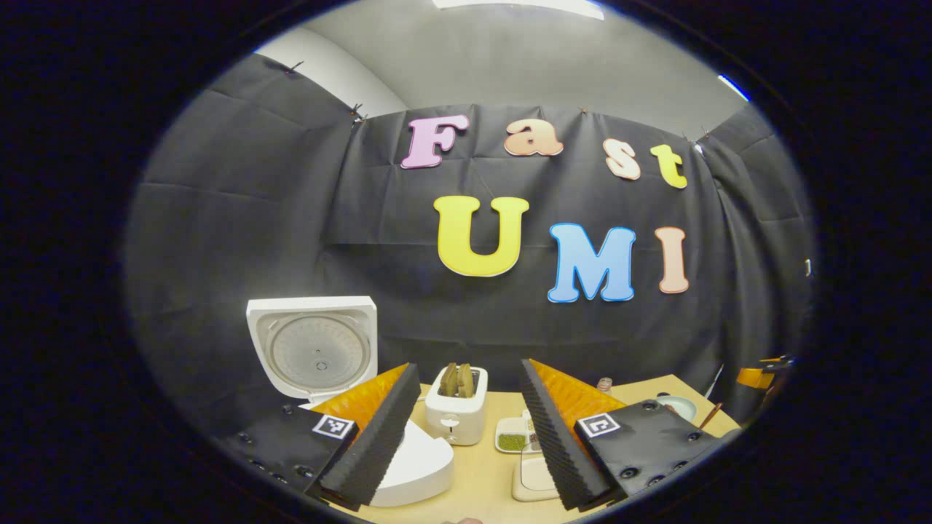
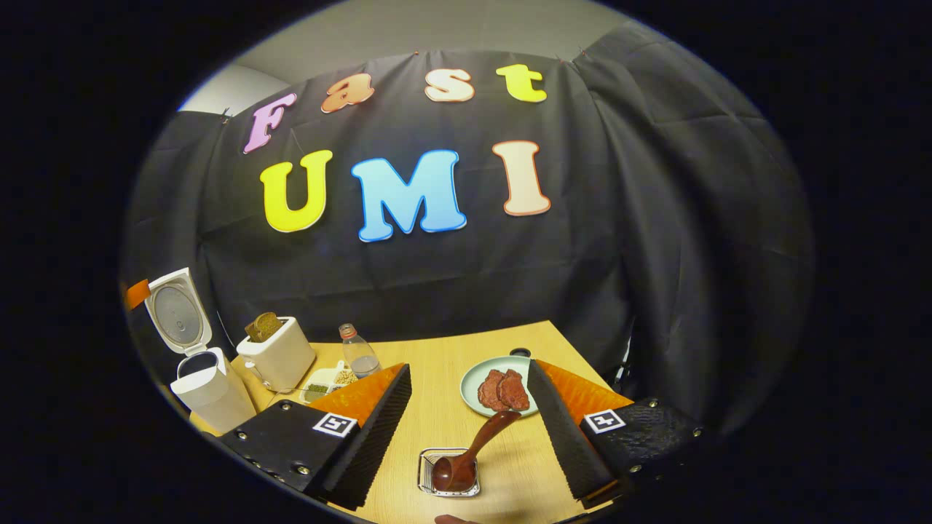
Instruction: Close the left gripper, press the button to open the rice cooker; take a wooden spoon from the chopstick holder with the right hand, scoop a spoonful of rice and pour it into the rice cooker, then put the wooden spoon back into the chopstick holder.
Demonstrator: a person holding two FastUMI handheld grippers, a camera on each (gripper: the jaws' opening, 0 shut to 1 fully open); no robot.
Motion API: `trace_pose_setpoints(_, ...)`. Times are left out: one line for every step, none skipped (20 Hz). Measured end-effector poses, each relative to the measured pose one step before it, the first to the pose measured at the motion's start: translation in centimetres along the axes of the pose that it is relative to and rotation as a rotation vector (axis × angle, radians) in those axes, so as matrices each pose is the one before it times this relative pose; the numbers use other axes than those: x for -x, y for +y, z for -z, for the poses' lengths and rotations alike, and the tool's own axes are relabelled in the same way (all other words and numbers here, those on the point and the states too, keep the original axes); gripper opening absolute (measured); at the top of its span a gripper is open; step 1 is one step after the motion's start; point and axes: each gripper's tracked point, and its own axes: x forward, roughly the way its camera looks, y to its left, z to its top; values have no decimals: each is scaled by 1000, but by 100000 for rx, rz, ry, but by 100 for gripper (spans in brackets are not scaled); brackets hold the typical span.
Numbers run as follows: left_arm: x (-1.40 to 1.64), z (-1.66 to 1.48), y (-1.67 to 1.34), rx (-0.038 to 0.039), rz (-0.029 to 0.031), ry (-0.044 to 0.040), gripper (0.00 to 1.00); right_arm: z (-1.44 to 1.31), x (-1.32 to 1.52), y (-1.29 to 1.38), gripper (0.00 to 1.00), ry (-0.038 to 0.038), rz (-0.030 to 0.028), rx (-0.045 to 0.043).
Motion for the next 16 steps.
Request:
trace_pose_setpoints(261,145,-494,-561,118,398,96,1207,-881,-630,98,3287,441,-1269)
trace_pose_setpoints(210,44,-231,-773,-342,402,96,1028,-883,-605,98,2772,112,-687)
trace_pose_setpoints(163,-59,-256,-433,-111,356,96,1013,-834,-481,98,2953,161,-991)
trace_pose_setpoints(38,96,-280,-485,-556,728,96,881,-782,-435,98,2773,-204,-1562)
trace_pose_setpoints(-1,254,-201,-393,-516,670,96,916,-756,-429,98,2548,-278,-1814)
trace_pose_setpoints(162,131,-46,-330,-912,815,96,789,-764,-216,98,2142,-496,-1470)
trace_pose_setpoints(132,122,-74,-135,-741,551,96,866,-815,-159,98,2578,-365,-927)
trace_pose_setpoints(174,45,-98,-196,-705,642,96,653,-766,10,98,2231,-1182,-652)
trace_pose_setpoints(-184,82,-165,-345,-515,423,96,523,-767,81,98,2008,-1569,-1112)
trace_pose_setpoints(71,-60,-115,-373,-343,204,96,485,-670,63,92,1975,-726,-1297)
trace_pose_setpoints(35,107,-4,-476,-534,202,96,282,-626,84,89,856,-1055,-990)
trace_pose_setpoints(0,-24,18,-400,-589,78,95,209,-713,-65,84,1185,-64,-797)
trace_pose_setpoints(35,118,126,-607,-840,-34,96,364,-458,6,82,1866,-1023,-1659)
trace_pose_setpoints(18,28,219,-493,-875,175,96,141,-501,116,77,1341,-1490,-2201)
trace_pose_setpoints(-54,42,117,-21,-446,166,96,67,-116,261,70,562,-1798,-2765)
trace_pose_setpoints(-67,-29,72,263,-224,226,96,266,7,416,44,1349,-2123,-2910)
